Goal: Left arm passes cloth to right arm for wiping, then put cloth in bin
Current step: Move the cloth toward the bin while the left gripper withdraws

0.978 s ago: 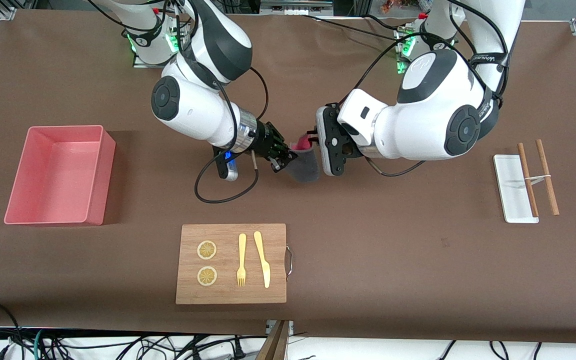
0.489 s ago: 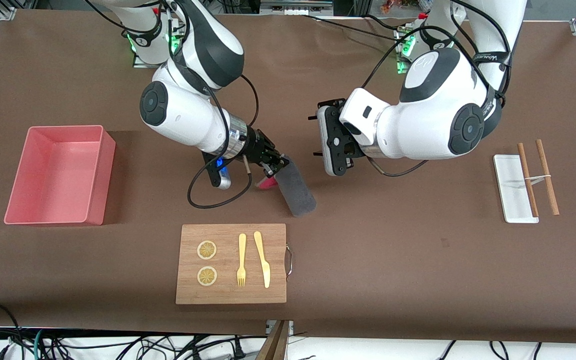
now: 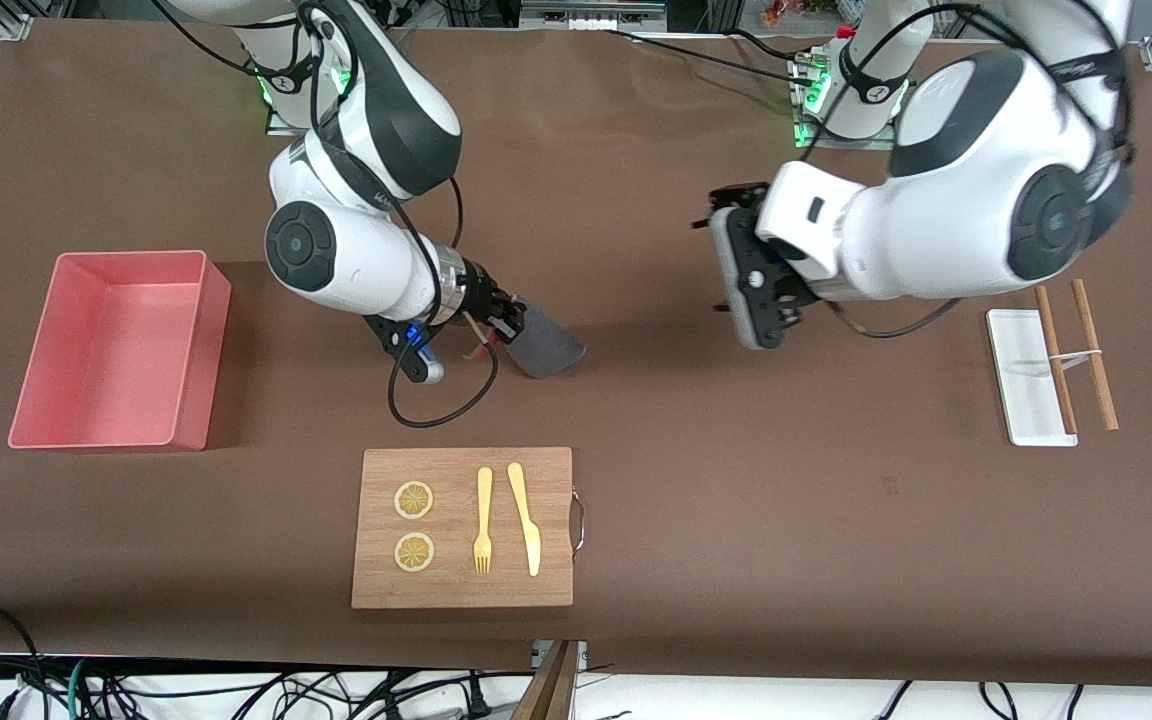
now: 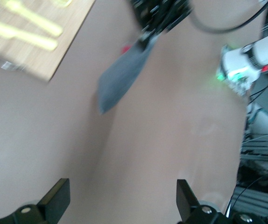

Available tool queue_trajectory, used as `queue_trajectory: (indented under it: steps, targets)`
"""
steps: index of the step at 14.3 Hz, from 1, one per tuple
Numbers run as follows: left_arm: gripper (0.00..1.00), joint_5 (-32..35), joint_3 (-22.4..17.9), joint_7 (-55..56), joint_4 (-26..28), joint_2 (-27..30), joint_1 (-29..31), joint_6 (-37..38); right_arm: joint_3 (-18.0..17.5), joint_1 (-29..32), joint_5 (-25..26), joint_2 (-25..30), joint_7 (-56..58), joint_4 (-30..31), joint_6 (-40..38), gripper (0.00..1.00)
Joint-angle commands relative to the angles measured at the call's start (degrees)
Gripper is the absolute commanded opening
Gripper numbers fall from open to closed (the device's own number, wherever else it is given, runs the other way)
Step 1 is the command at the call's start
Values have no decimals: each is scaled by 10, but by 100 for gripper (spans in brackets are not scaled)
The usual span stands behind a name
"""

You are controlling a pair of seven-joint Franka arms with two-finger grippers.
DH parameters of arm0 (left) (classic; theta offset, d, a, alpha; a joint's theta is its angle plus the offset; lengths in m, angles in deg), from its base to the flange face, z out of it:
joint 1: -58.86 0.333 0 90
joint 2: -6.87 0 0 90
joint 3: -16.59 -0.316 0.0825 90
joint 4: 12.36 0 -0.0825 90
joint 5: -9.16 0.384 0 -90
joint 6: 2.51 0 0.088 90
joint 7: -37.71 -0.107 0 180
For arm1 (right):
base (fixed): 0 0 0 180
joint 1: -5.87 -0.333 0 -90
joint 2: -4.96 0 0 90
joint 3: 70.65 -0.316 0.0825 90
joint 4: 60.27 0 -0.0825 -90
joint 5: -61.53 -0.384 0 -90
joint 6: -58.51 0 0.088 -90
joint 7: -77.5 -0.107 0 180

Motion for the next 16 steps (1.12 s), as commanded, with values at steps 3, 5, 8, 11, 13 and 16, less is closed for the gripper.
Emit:
queue_trajectory:
  steps: [3, 5, 8, 11, 13, 16]
  targets:
    - [100, 216, 0, 34, 5, 75, 12, 54, -8, 1, 65, 2, 62, 29, -79, 0]
    - [100, 259, 0, 36, 5, 90, 11, 70, -8, 7, 93, 3, 108, 70, -80, 0]
    - [100, 264, -7, 36, 3, 98, 21, 71, -8, 21, 141, 3, 163, 116, -77, 0]
    - [100, 266, -30, 69, 99, 174, 35, -23, 3, 46, 205, 3, 224, 145, -81, 0]
    - [100, 264, -31, 147, 200, 238, 63, -111, 46, 53, 214, 4, 293, 151, -85, 0]
    - [100, 263, -31, 270, 262, 264, 111, -140, 129, 63, 214, 6, 441, 152, -96, 0]
